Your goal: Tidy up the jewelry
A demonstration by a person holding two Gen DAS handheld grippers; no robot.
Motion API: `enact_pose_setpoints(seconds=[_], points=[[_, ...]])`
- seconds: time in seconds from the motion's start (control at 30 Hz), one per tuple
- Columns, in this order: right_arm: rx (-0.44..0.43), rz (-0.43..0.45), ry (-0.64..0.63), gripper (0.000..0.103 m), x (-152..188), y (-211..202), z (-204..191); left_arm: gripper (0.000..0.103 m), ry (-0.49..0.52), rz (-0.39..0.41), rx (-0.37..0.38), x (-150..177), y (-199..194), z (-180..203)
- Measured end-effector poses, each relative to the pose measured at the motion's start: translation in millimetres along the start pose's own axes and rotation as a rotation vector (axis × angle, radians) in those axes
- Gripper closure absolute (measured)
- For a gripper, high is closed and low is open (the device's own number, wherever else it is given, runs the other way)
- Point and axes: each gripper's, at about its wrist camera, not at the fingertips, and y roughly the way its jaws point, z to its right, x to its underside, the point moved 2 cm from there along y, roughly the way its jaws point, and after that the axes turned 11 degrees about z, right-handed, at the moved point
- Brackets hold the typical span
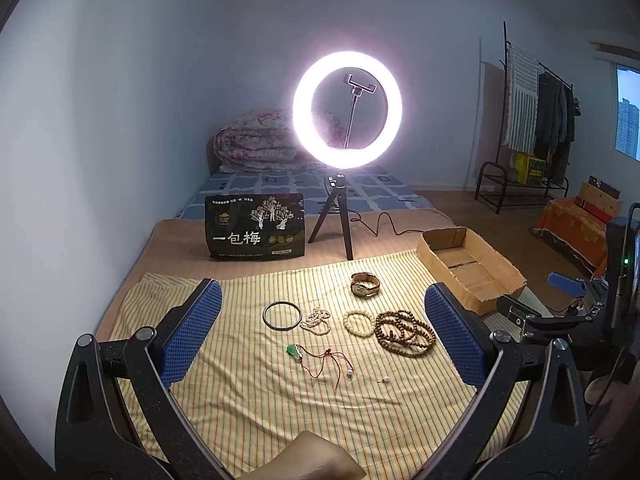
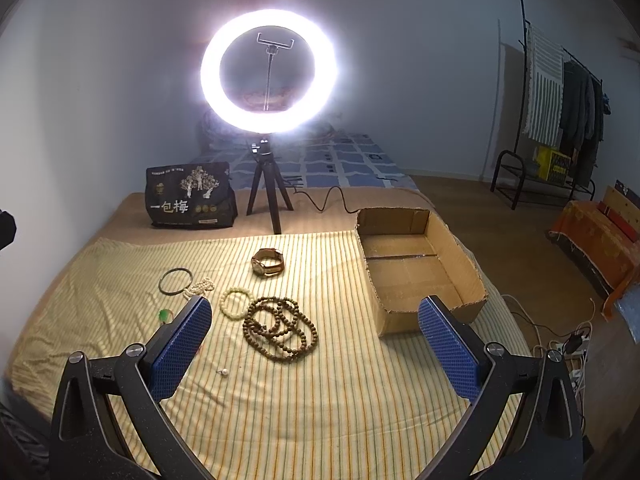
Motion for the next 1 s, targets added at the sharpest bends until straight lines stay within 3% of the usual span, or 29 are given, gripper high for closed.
enact_pose_setpoints(seconds=[1.0], points=[[-0.012, -0.021, 0.004, 0.000, 2.9, 2.6, -0.1, 0.000, 0.001, -0.003, 0.003, -2.2, -3.4, 4.6]])
